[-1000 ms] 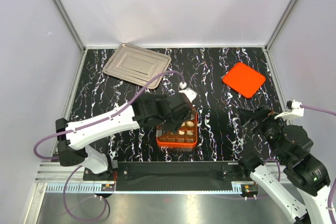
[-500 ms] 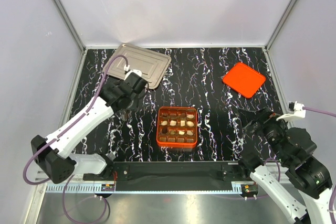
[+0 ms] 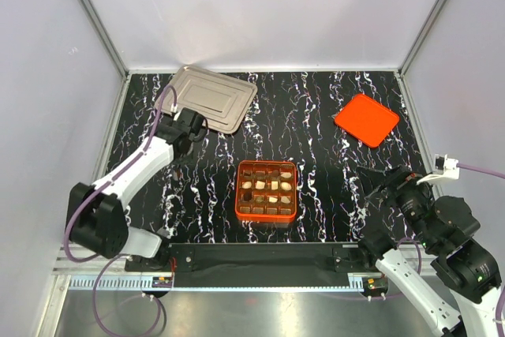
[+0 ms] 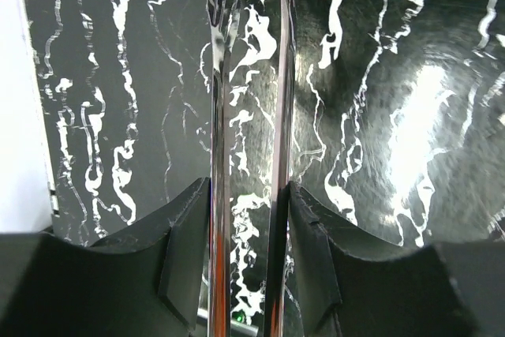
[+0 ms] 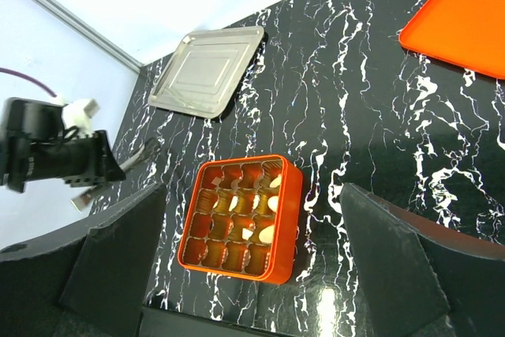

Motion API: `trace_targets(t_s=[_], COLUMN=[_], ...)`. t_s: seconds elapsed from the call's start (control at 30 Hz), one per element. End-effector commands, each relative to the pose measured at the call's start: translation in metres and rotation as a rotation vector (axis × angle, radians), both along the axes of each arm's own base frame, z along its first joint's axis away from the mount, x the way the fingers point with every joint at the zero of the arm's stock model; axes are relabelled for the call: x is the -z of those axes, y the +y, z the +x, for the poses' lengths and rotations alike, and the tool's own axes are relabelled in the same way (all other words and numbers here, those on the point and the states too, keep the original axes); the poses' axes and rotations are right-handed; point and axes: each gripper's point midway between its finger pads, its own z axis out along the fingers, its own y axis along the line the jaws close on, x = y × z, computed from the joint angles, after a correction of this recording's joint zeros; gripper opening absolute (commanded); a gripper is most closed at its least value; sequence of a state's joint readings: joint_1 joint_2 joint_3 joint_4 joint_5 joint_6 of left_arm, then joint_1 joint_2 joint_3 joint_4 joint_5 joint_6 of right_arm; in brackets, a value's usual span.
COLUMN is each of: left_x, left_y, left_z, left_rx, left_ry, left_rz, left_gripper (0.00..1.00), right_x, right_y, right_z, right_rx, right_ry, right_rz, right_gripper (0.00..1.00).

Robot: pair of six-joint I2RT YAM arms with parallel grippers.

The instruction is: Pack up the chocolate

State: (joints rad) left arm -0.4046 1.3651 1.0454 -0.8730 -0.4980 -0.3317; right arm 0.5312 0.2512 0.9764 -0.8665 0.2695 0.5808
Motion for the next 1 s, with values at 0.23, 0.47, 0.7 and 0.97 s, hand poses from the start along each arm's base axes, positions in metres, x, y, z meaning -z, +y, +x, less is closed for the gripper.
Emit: trace_targets(t_s=[0.23, 0.47, 0.7, 0.97], left_x=[0.040, 0.067, 0.073, 0.056], left_y=[0.001, -0.002, 0.009, 0.016], left_z=[0.017, 0.007, 0.006, 0.007], left_rx=[-0.064, -0.098, -0.124, -0.146], left_ry=[0.050, 0.132, 0.164, 0.155], left_rz=[-0.040, -0.051, 0.006, 0.038], left_gripper=[0.50, 0.52, 0.64, 0.74], right_x=[-0.015, -0.012, -0.014, -0.009], right_y=[0.000, 0.002, 0.000, 0.000], right_z=[-0.005, -0.005, -0.006, -0.003], right_rx=[-0.016, -0.026, -0.023, -0.014], right_ry=[-0.054, -0.048, -0.052, -0.029], right_rz=[0.027, 0.018, 0.011, -0.004], right_gripper=[1.00, 1.00, 1.00, 1.00])
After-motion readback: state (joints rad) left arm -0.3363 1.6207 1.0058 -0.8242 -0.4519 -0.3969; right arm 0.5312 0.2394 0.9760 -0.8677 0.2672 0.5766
